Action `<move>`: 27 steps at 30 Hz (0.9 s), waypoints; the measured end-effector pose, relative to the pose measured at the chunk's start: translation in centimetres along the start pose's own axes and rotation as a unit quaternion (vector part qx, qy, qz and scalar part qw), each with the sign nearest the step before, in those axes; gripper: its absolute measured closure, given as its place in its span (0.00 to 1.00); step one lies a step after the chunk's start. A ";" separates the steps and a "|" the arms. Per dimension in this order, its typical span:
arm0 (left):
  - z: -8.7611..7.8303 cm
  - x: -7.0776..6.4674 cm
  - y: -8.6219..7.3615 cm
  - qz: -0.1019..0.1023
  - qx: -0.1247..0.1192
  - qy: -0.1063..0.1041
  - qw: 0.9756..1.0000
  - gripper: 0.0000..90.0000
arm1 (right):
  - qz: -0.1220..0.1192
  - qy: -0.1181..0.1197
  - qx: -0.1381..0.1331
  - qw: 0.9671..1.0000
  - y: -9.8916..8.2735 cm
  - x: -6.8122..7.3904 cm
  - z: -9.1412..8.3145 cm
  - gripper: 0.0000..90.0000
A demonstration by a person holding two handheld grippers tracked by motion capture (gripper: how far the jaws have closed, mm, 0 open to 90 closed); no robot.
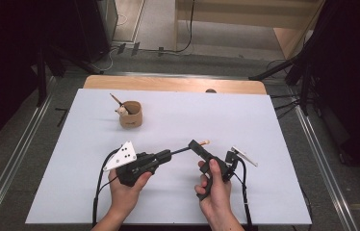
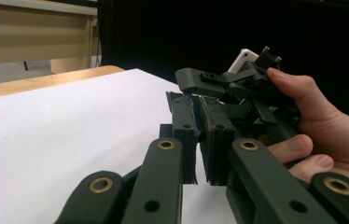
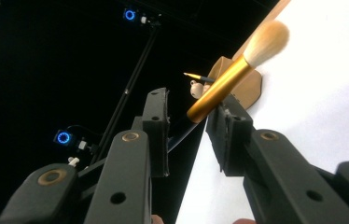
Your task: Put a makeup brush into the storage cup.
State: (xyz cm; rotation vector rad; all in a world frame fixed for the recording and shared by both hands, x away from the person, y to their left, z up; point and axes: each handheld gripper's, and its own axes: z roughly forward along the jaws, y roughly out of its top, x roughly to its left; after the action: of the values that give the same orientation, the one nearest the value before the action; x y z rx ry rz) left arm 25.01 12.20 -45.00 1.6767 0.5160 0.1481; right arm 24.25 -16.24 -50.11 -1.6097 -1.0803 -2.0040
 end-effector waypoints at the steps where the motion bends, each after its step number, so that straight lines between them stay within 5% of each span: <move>1: 0.1 0.1 0.0 -0.001 0.007 -0.003 1.000 0.96 | -0.002 0.005 -0.002 1.000 0.0 0.0 -0.1 0.82; 3: 0.2 0.5 -0.1 -0.016 0.008 0.000 1.000 0.87 | -0.010 0.023 -0.005 1.000 0.3 0.1 -0.3 0.94; 6: 0.2 1.0 0.0 -0.031 0.013 -0.001 0.999 0.54 | -0.062 0.003 -0.004 0.998 0.5 1.1 -0.5 0.95; 11: 1.1 0.7 -0.1 -0.013 0.062 -0.003 0.998 0.55 | -0.169 -0.052 0.009 0.984 0.5 3.0 -0.4 0.95; 15: 1.6 0.1 -0.2 0.004 0.079 0.004 0.997 0.55 | -0.240 -0.086 0.025 0.967 0.0 4.2 0.0 0.95; 17: 1.7 -0.1 -0.1 0.012 0.084 0.006 0.996 0.55 | -0.285 -0.104 0.033 0.952 -0.5 4.9 0.3 0.95; 22: 1.8 -0.4 0.0 0.021 0.092 0.011 0.996 0.55 | -0.344 -0.109 0.054 0.931 -1.4 6.1 0.9 0.95; 27: 2.0 -0.9 0.0 0.032 0.101 0.013 0.994 0.58 | -0.400 -0.118 0.067 0.906 -2.4 7.2 1.4 0.94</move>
State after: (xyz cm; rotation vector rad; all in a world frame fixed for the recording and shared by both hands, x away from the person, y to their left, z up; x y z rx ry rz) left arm 25.03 9.97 -45.16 1.8923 0.5118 0.1692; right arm 21.42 -12.35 -44.03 -1.4903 -2.2007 -2.1256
